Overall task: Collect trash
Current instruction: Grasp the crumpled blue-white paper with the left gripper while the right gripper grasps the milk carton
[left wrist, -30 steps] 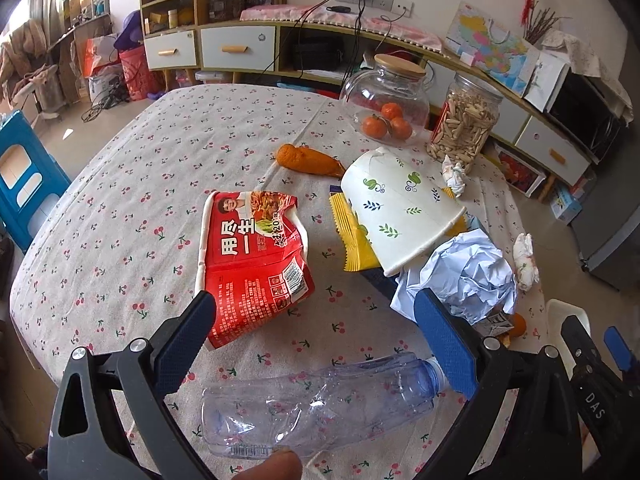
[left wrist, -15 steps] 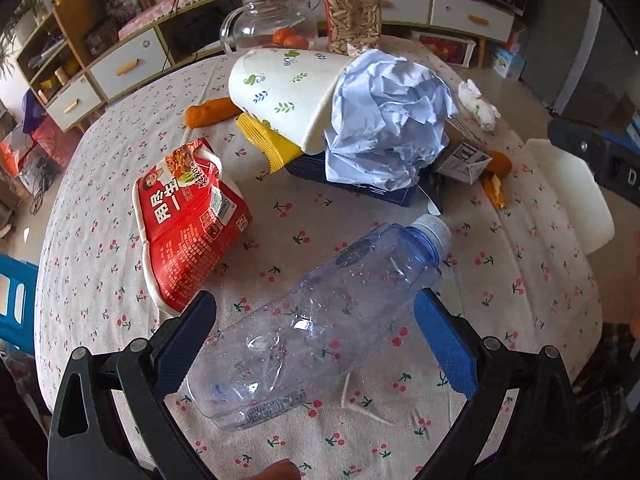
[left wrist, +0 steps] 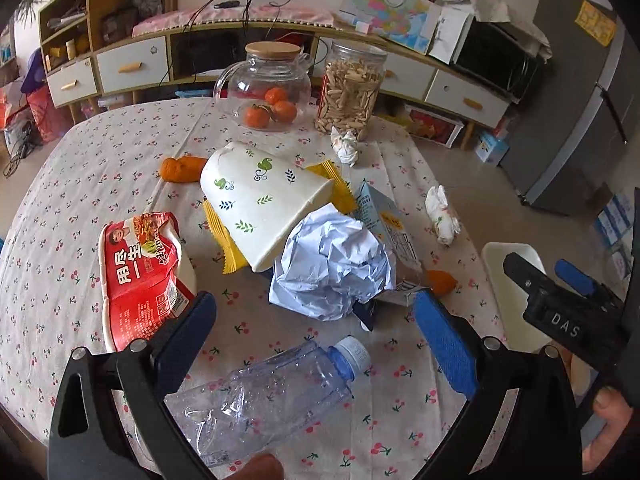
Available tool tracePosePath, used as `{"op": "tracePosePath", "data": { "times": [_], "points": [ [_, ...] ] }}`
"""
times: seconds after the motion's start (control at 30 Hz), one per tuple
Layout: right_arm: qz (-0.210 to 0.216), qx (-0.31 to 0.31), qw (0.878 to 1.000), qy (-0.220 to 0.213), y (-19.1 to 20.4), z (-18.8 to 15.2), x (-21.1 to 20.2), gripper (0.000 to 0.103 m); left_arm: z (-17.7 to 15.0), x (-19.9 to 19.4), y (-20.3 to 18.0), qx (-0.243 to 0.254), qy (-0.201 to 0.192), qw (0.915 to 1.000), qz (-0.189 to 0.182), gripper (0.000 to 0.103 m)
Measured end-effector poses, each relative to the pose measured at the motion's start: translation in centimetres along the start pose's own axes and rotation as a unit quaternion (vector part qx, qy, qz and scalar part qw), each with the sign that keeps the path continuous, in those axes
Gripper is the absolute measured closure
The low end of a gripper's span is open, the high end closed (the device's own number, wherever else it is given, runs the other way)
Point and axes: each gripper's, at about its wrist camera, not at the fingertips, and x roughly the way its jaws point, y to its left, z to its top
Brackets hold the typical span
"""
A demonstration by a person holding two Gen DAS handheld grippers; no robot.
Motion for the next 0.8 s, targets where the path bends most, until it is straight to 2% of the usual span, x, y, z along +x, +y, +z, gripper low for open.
{"op": "tracePosePath", "data": {
  "times": [0.07, 0.27, 0.33, 0.37, 0.4, 0.53, 0.63, 0.8],
  "points": [
    [-0.007, -0.006, 1.0, 0.003, -0.2, -0.2, 0.3, 0.007, 0.6, 0.7, -0.8, -0.012, -0.006, 0.9999, 0.009, 0.007],
    [-0.008, -0.004, 1.0, 0.006, -0.6, -0.2, 0.7, 0.007, 1.1, 4.4, -1.2, -0.051, 0.024, 0.9972, 0.05, 0.007],
    [-0.005, -0.005, 1.0, 0.007, -0.6, -0.1, 0.8, 0.007, 0.8, 4.8, -0.6, -0.071, 0.025, 0.9964, 0.038, 0.017],
    [0.0, -0.006, 1.0, 0.009, -0.7, -0.1, 0.8, 0.007, 0.7, 4.8, -0.2, -0.077, 0.029, 0.9962, 0.027, 0.031],
    [0.006, -0.006, 1.0, 0.011, -0.6, 0.0, 0.8, 0.007, 0.8, 4.7, 0.1, -0.081, 0.03, 0.996, 0.018, 0.032],
    [0.032, -0.012, 0.999, 0.022, 0.3, 0.1, 0.9, 0.007, 0.5, 2.8, 1.3, -0.09, 0.01, 0.9958, 0.007, 0.035],
    [0.072, -0.015, 0.997, 0.037, 1.7, 0.6, 1.3, 0.007, 0.3, 1.0, 2.0, -0.092, 0.0, 0.9957, -0.009, 0.035],
    [0.138, -0.018, 0.984, 0.109, 5.1, 2.3, 4.0, 0.007, 0.0, -2.6, 3.0, -0.075, -0.043, 0.9963, -0.002, 0.035]
  ]
}}
